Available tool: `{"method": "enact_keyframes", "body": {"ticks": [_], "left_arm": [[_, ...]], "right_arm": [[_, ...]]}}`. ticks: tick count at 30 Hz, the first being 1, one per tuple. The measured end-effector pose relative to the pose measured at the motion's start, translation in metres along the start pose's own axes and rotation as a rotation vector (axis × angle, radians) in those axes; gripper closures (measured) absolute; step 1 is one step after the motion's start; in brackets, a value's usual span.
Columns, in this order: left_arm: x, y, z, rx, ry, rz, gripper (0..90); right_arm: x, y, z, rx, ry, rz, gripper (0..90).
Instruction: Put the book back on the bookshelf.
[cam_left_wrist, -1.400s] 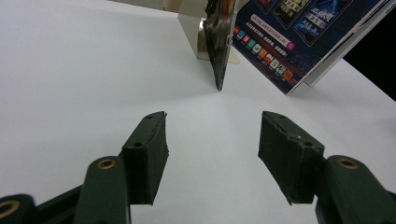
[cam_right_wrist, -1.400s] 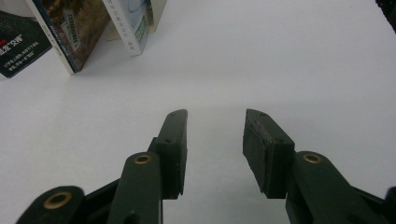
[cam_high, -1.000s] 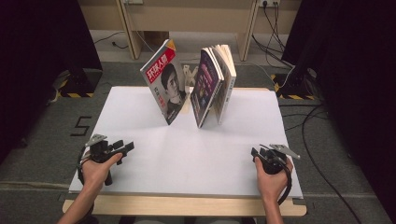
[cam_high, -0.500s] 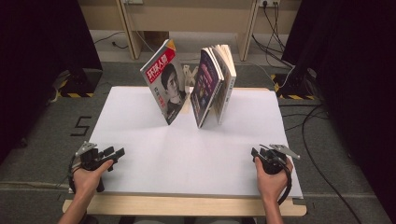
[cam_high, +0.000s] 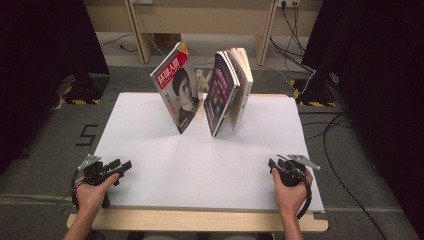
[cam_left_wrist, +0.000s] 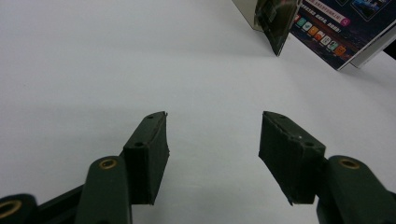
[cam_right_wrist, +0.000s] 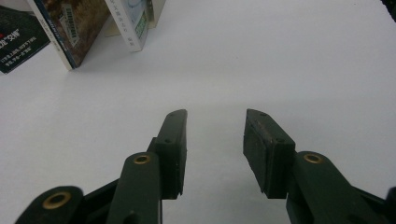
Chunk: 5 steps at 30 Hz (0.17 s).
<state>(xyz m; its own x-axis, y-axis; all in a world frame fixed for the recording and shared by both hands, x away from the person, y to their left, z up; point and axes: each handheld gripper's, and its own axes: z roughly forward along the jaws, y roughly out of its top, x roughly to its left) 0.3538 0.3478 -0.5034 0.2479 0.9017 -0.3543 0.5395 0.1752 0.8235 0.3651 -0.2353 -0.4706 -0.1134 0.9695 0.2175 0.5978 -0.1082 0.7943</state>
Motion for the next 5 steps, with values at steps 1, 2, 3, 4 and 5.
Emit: {"method": "enact_keyframes", "body": {"ticks": [1, 2, 3, 4, 5], "left_arm": [[-0.0001, 0.0, 0.0, 0.002, -0.001, 0.002, 41.1], [-0.0001, -0.0001, 0.0001, 0.0, -0.002, 0.003, 41.2], [-0.0005, 0.0001, -0.0003, -0.005, -0.001, 0.0, 41.2], [-0.0007, 0.0006, -0.0005, -0.008, -0.004, -0.002, 41.2], [-0.001, 0.0012, -0.0004, -0.009, -0.006, 0.001, 41.3]], "right_arm": [[0.0002, -0.0001, 0.0002, 0.0, -0.001, 0.0, 59.9], [0.0003, -0.0004, 0.0007, -0.002, 0.0, 0.002, 59.8], [0.0005, -0.0005, 0.0007, 0.002, -0.001, 0.003, 59.8], [0.0004, -0.0007, 0.0008, 0.0, -0.001, 0.003, 59.7], [0.0003, -0.0006, 0.0008, 0.0, -0.001, 0.004, 59.5]]}}
